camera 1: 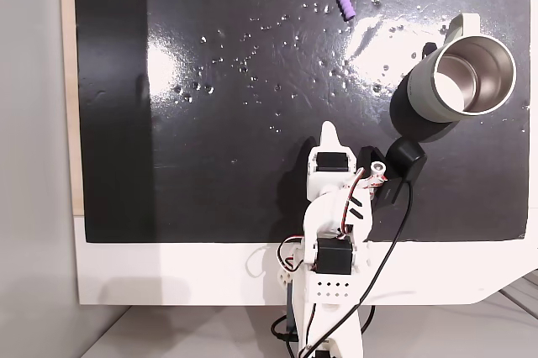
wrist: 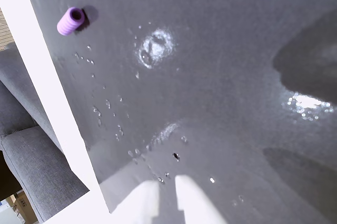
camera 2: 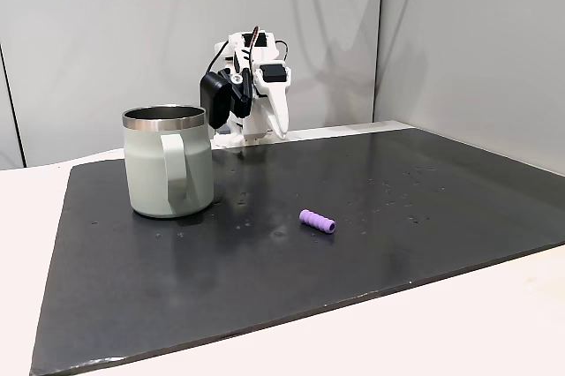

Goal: Grasp a pengrip and put it in the cup.

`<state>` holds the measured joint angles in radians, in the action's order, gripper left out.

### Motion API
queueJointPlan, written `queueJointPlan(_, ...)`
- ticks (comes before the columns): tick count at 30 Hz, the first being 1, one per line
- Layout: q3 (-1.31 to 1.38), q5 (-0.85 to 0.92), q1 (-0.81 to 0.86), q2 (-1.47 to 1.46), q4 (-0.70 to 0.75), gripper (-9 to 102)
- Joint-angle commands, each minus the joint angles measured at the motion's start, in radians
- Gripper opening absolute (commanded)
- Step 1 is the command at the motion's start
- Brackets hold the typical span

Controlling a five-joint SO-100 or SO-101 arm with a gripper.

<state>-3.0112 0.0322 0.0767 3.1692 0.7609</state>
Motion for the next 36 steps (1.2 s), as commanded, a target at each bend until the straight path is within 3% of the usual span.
queueJointPlan(1,0.006,0.044,-0.04,0.009,-0.018,0)
queueJointPlan(17,0.126,0.049,-0.041,-0.028,-0.023,0)
queueJointPlan(27,0.637,0.0,-0.018,-0.637,-0.104,0)
queueJointPlan(36,1.118,-0.166,0.048,-1.137,-0.046,0)
